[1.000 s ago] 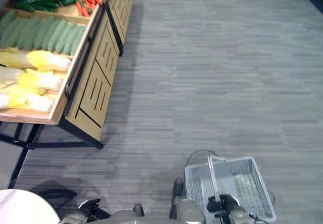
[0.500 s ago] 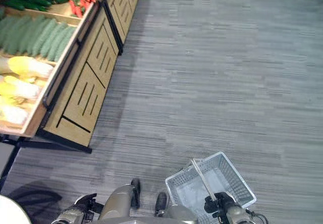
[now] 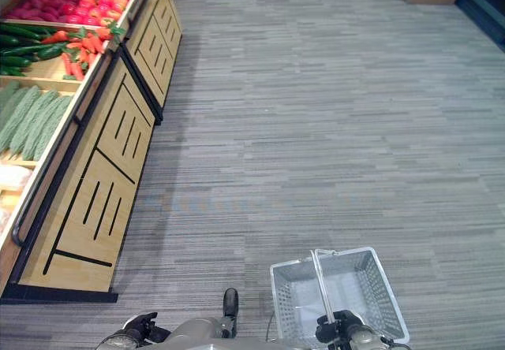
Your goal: Get the vegetables into the basket
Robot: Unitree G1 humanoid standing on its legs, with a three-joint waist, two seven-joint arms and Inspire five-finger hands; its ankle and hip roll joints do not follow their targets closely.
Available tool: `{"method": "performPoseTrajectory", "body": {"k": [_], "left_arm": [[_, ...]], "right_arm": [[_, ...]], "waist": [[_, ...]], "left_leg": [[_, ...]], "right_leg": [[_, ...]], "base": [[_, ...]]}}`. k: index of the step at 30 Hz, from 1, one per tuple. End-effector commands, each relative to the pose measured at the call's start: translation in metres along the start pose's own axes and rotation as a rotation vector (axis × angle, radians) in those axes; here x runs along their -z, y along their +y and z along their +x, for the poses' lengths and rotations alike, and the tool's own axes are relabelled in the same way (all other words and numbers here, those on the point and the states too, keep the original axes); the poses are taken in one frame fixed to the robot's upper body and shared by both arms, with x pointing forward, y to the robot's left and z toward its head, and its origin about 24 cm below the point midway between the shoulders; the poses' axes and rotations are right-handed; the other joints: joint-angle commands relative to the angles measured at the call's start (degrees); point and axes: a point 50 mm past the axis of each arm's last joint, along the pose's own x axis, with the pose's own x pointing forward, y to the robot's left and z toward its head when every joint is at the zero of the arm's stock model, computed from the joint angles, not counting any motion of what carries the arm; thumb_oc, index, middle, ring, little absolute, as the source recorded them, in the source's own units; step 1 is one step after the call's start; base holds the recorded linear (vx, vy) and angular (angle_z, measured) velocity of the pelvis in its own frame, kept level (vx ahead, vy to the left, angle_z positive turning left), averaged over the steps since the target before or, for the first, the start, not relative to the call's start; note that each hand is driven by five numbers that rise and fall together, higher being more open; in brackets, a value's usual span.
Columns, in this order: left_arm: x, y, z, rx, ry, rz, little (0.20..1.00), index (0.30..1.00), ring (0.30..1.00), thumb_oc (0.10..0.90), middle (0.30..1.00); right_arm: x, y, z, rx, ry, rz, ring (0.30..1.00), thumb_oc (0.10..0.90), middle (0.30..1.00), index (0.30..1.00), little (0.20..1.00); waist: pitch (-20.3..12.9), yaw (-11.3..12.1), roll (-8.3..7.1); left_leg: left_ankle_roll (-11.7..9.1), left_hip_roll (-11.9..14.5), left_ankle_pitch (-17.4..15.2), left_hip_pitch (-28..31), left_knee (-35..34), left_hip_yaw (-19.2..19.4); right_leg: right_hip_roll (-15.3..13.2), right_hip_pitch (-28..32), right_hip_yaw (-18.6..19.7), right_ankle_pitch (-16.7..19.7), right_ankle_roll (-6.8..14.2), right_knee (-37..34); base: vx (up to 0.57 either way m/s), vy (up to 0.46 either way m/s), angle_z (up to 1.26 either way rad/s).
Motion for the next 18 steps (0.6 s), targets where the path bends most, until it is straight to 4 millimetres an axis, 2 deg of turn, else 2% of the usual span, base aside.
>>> {"method": "performPoseTrajectory", "body": {"k": [1, 2, 4, 5, 6, 7, 8, 9, 11, 12, 13, 14, 15, 17, 18], "left_arm": [[-0.021, 0.014, 0.001, -0.035, -0.072, -0.024, 1.0, 1.0, 1.0, 0.9, 1.0], [-0.021, 0.014, 0.001, -0.036, -0.072, -0.024, 1.0, 1.0, 1.0, 0.9, 1.0], [-0.024, 0.015, 0.001, -0.034, -0.082, -0.015, 1.0, 1.0, 1.0, 0.9, 1.0], [-0.026, 0.016, 0.001, -0.037, -0.089, -0.015, 1.0, 1.0, 1.0, 0.9, 1.0], [-0.026, 0.016, 0.001, -0.038, -0.089, -0.014, 1.0, 1.0, 1.0, 0.9, 1.0], [-0.026, 0.017, 0.001, -0.039, -0.091, -0.017, 1.0, 1.0, 1.0, 0.9, 1.0], [-0.026, 0.02, 0.001, -0.041, -0.087, -0.019, 1.0, 1.0, 1.0, 0.9, 1.0], [-0.026, 0.02, 0.001, -0.041, -0.087, -0.019, 1.0, 1.0, 1.0, 0.9, 1.0], [-0.026, 0.023, 0.001, -0.048, -0.081, -0.011, 1.0, 1.0, 1.0, 0.9, 1.0], [-0.025, 0.025, 0.001, -0.055, -0.074, -0.014, 1.0, 1.0, 1.0, 0.9, 1.0], [-0.024, 0.027, 0.001, -0.058, -0.071, -0.016, 1.0, 1.0, 1.0, 0.9, 1.0], [-0.024, 0.029, 0.001, -0.067, -0.063, -0.015, 1.0, 1.0, 1.0, 0.9, 1.0], [-0.024, 0.031, 0.001, -0.075, -0.061, -0.012, 1.0, 1.0, 1.0, 0.9, 1.0], [-0.023, 0.031, 0.001, -0.078, -0.057, -0.014, 1.0, 1.0, 1.0, 0.9, 1.0], [-0.022, 0.032, 0.001, -0.08, -0.053, -0.013, 1.0, 1.0, 1.0, 0.9, 1.0]], "right_arm": [[-0.008, -0.016, -0.001, 0.032, -0.043, -0.054, 0.3, 0.4, 0.3, 0.3, 0.3], [-0.008, -0.016, -0.001, 0.032, -0.043, -0.054, 0.3, 0.4, 0.3, 0.3, 0.3], [-0.006, -0.014, -0.001, 0.023, -0.035, -0.051, 0.3, 0.4, 0.3, 0.3, 0.3], [-0.006, -0.013, -0.001, 0.021, -0.035, -0.047, 0.3, 0.4, 0.3, 0.3, 0.3], [-0.006, -0.013, -0.001, 0.021, -0.034, -0.047, 0.3, 0.4, 0.3, 0.3, 0.3], [-0.006, -0.014, -0.001, 0.023, -0.034, -0.048, 0.3, 0.4, 0.3, 0.3, 0.3], [-0.006, -0.014, -0.001, 0.023, -0.032, -0.045, 0.3, 0.4, 0.3, 0.3, 0.3], [-0.006, -0.014, -0.001, 0.023, -0.032, -0.045, 0.3, 0.4, 0.3, 0.3, 0.3], [-0.007, -0.015, -0.001, 0.021, -0.036, -0.045, 0.3, 0.4, 0.3, 0.3, 0.3], [-0.005, -0.014, -0.001, 0.02, -0.03, -0.041, 0.3, 0.4, 0.3, 0.3, 0.3], [-0.004, -0.014, -0.001, 0.021, -0.029, -0.038, 0.3, 0.4, 0.3, 0.3, 0.3], [-0.004, -0.012, -0.001, 0.016, -0.028, -0.038, 0.3, 0.4, 0.3, 0.3, 0.3], [-0.005, -0.011, -0.001, 0.016, -0.029, -0.036, 0.3, 0.4, 0.3, 0.3, 0.3], [-0.006, -0.011, -0.001, 0.019, -0.034, -0.033, 0.3, 0.4, 0.3, 0.3, 0.3], [-0.008, -0.011, -0.001, 0.015, -0.041, -0.044, 0.3, 0.4, 0.3, 0.3, 0.3]], "waist": [[-0.27, 2.62, -0.8], [-0.29, 2.67, -0.79], [-0.95, 2.94, -1.02], [-1.34, 3.13, -1.11], [-1.28, 3.21, -1.17], [-1.28, 3.31, -1.33], [-0.68, 3.69, -1.69], [-0.68, 3.72, -1.72], [0.49, 3.9, -2.14], [1.06, 4.24, -2.05], [1.23, 4.44, -1.66], [1.61, 4.74, -1.01], [1.87, 5.14, -0.31], [2.32, 5.59, 0.1], [2.81, 6.08, 0.09]], "left_leg": [[-7.12, 1.24, -6.69, -0.41, 0.13, 2.55], [-7.11, 1.25, -6.7, -0.42, 0.13, 2.61], [-6.44, 0.7, -7.98, 0.41, 0.13, 2.86], [-5.71, 0.18, -9.05, 1.01, 0.13, 2.63], [-5.71, 0.11, -9.16, 1.2, 0.13, 2.68], [-5.36, -0.16, -9.63, 1.41, 0.13, 2.67], [-4.42, -0.74, -10.63, 2.66, 0.13, 2.65], [-4.41, -0.77, -10.63, 2.66, 0.13, 2.69], [-3.69, -1.2, -11.22, 3.98, 0.13, 2.94], [-3.52, -0.96, -11.91, 4.93, 0.13, 3.35], [-3.6, -0.39, -11.92, 5.26, 0.13, 3.5], [-3.97, 0.77, -11.75, 5.49, 0.13, 3.6], [-4.33, 1.51, -11.62, 5.24, 0.13, 3.87], [-4.4, 1.8, -11.59, 5.77, 0.13, 4.26], [-4.29, 1.63, -11.68, 6.79, 0.13, 4.46]], "right_leg": [[-6.78, -4.34, 2.7, 9.86, 3.47, -4.99], [-6.76, -4.36, 2.76, 9.9, 3.48, -5.03], [-7.33, -4.02, 2.74, 12.5, 4.4, -5.15], [-7.84, -4.97, 2.58, 14.93, 5.33, -2.68], [-7.9, -4.7, 2.65, 14.93, 5.39, -2.91], [-8.16, -5.65, 2.69, 16.26, 5.98, -0.47], [-9.35, -7.71, 1.97, 18.93, 6.56, 5.28], [-9.39, -7.79, 2.01, 18.87, 6.56, 5.41], [-10.78, -10.11, 0.32, 20.62, 6.85, 11.53], [-12.28, -11.78, -2.02, 20.0, 6.59, 13.22], [-12.41, -12.06, -3.18, 18.94, 5.84, 10.67], [-11.49, -12.0, -3.71, 17.35, 5.1, 5.34], [-10.15, -12.34, -2.7, 15.74, 4.66, -2.71], [-8.84, -13.07, 0.35, 16.71, 4.74, -11.77], [-8.42, -14.67, 2.22, 19.05, 5.62, -16.89]], "base": [[0.24, 0.259, -0.37], [0.22, 0.215, -0.32], [0.26, 0.249, -0.17], [0.21, 0.218, 0.12], [0.22, 0.265, 0.27], [0.18, 0.249, 0.3], [0.17, 0.247, 0.21], [0.14, 0.234, 0.08], [0.11, 0.209, 0.06], [0.12, 0.247, 0.36], [0.12, 0.231, 0.54], [0.06, 0.139, 0.43], [0.04, 0.098, 0.21], [0.05, 0.038, -0.02], [0.11, -0.023, -0.11]]}}
